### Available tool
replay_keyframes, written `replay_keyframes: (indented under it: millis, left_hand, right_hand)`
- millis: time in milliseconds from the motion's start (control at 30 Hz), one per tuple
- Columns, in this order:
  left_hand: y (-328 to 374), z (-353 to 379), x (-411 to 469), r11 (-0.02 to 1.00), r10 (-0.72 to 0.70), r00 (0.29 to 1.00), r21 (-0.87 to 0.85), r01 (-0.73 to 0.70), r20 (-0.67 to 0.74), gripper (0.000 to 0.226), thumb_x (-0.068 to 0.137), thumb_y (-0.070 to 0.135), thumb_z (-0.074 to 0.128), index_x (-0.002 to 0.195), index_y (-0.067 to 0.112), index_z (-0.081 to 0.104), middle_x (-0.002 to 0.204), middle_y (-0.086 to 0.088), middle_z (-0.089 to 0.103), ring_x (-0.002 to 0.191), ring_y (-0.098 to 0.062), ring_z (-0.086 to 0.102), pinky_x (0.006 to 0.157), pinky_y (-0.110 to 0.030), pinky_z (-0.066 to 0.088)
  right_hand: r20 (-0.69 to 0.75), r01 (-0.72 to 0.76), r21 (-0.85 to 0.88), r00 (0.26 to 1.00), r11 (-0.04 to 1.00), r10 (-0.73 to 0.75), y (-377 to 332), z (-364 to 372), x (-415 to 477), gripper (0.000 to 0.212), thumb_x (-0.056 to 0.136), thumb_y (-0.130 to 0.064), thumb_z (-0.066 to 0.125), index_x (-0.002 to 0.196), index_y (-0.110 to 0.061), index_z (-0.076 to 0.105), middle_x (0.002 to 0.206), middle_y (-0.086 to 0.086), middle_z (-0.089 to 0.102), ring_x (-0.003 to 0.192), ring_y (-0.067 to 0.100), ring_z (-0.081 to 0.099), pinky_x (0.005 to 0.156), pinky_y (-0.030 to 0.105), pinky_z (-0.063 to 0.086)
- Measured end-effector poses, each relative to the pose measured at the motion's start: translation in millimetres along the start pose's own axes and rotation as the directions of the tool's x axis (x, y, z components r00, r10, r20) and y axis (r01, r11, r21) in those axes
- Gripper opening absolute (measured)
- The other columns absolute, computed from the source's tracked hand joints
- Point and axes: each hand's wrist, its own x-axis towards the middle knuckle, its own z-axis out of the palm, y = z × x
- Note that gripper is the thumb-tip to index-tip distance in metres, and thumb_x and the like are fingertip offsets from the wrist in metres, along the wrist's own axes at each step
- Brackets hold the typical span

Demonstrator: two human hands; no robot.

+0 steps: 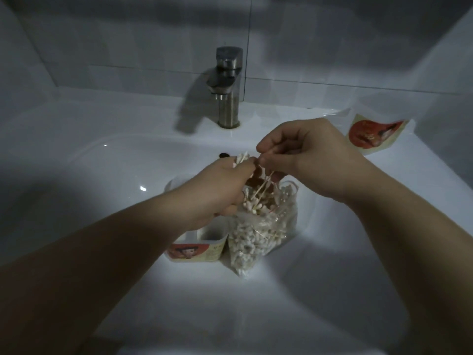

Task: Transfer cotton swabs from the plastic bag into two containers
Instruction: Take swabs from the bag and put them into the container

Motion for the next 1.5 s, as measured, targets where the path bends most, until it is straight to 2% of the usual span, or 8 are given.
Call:
replay_keyframes:
  millis: [300, 467, 633, 833, 1100, 1233, 1333, 1500]
  left_hand:
    - [-0.2, -0.1, -6.7, 0.96, 0.127, 0.977, 0.226, -0.164, 0.169, 0.024, 0.098, 0.046, 0.063, 0.077, 0.042, 0.073, 0.058, 0.017, 0.062, 0.046, 0.003, 0.056, 0.04, -0.007, 0.036]
    - [-9.0, 2.9, 0.1, 0.925, 0.237, 0.969, 0.288, -0.246, 0.067, 0.021, 0.094, 0.029, 0.071, 0.074, 0.021, 0.069, 0.061, 0.014, 0.063, 0.049, 0.005, 0.053, 0.043, -0.007, 0.036]
    - [-9.7, -1.8, -0.1, 0.948, 0.227, 0.971, 0.212, -0.237, 0.07, 0.022, 0.099, 0.028, 0.067, 0.079, 0.026, 0.074, 0.06, 0.017, 0.067, 0.047, 0.008, 0.056, 0.043, -0.005, 0.036]
    - [-13.8, -1.5, 1.4, 0.975, 0.204, 0.978, 0.091, -0.2, -0.033, 0.018, 0.098, 0.022, 0.069, 0.082, 0.017, 0.074, 0.054, 0.014, 0.064, 0.042, 0.006, 0.054, 0.04, -0.006, 0.035]
    - [-4.3, -5.7, 3.5, 0.971, 0.192, 0.967, -0.108, -0.211, -0.166, 0.022, 0.096, 0.029, 0.071, 0.105, 0.01, 0.077, 0.043, 0.014, 0.043, 0.038, -0.004, 0.029, 0.037, -0.016, 0.024]
    - [-4.1, -3.8, 3.2, 0.95, 0.223, 0.952, -0.172, -0.26, -0.208, 0.018, 0.099, 0.027, 0.067, 0.101, 0.011, 0.075, 0.067, 0.007, 0.073, 0.039, -0.004, 0.031, 0.038, -0.016, 0.025]
    - [-2.8, -5.5, 5.5, 0.932, 0.199, 0.952, -0.254, -0.257, -0.232, 0.014, 0.1, 0.027, 0.065, 0.103, 0.014, 0.072, 0.096, -0.001, 0.079, 0.042, -0.003, 0.032, 0.038, -0.017, 0.027]
    - [-4.3, -0.4, 7.4, 0.893, 0.185, 0.958, -0.369, -0.256, -0.217, 0.013, 0.101, 0.02, 0.062, 0.105, 0.01, 0.069, 0.082, 0.002, 0.076, 0.042, -0.002, 0.039, 0.037, -0.015, 0.028]
  right_hand:
    - [-0.027, -0.032, -0.05, 0.999, 0.998, 0.03, 5.7, 1.3, 1.7, 0.016, 0.085, -0.005, 0.077, 0.089, -0.02, 0.075, 0.074, 0.0, 0.077, 0.065, 0.014, 0.075, 0.061, 0.016, 0.055]
    - [-0.011, -0.037, 0.047, 0.999, 0.998, 0.038, 5.6, 2.1, 2.5, 0.015, 0.085, -0.001, 0.076, 0.09, -0.015, 0.075, 0.077, 0.006, 0.077, 0.066, 0.023, 0.075, 0.063, 0.023, 0.059]
    - [-0.087, -0.037, 0.058, 0.995, 0.998, 0.042, 2.8, 0.6, 2.2, 0.007, 0.086, -0.01, 0.078, 0.088, -0.016, 0.076, 0.078, 0.002, 0.077, 0.069, 0.016, 0.075, 0.058, 0.023, 0.058]
    - [0.034, -0.098, -0.428, 0.992, 0.898, 0.124, 7.1, -2.6, 1.4, 0.015, 0.088, -0.034, 0.066, 0.078, -0.034, 0.076, 0.075, -0.02, 0.072, 0.072, -0.001, 0.066, 0.065, 0.024, 0.052]
    - [0.16, -0.087, -0.344, 0.976, 0.935, 0.149, 5.2, 0.0, -0.9, 0.018, 0.087, -0.039, 0.071, 0.089, -0.024, 0.08, 0.078, 0.006, 0.074, 0.071, 0.02, 0.068, 0.081, 0.047, 0.058]
    - [0.167, -0.072, -0.363, 0.976, 0.929, 0.142, 5.4, 1.3, -1.2, 0.03, 0.087, -0.047, 0.072, 0.087, -0.018, 0.081, 0.079, 0.011, 0.074, 0.073, 0.023, 0.069, 0.081, 0.048, 0.058]
    - [0.182, -0.079, -0.333, 0.972, 0.939, 0.147, 5.2, 1.7, -2.1, 0.021, 0.087, -0.048, 0.072, 0.089, -0.03, 0.082, 0.08, -0.003, 0.077, 0.079, 0.017, 0.071, 0.082, 0.041, 0.059]
    - [0.182, -0.053, -0.307, 0.977, 0.95, 0.113, 8.6, 10.0, -0.9, 0.023, 0.088, -0.044, 0.073, 0.081, -0.024, 0.08, 0.05, -0.01, 0.054, 0.047, 0.004, 0.045, 0.052, 0.016, 0.038]
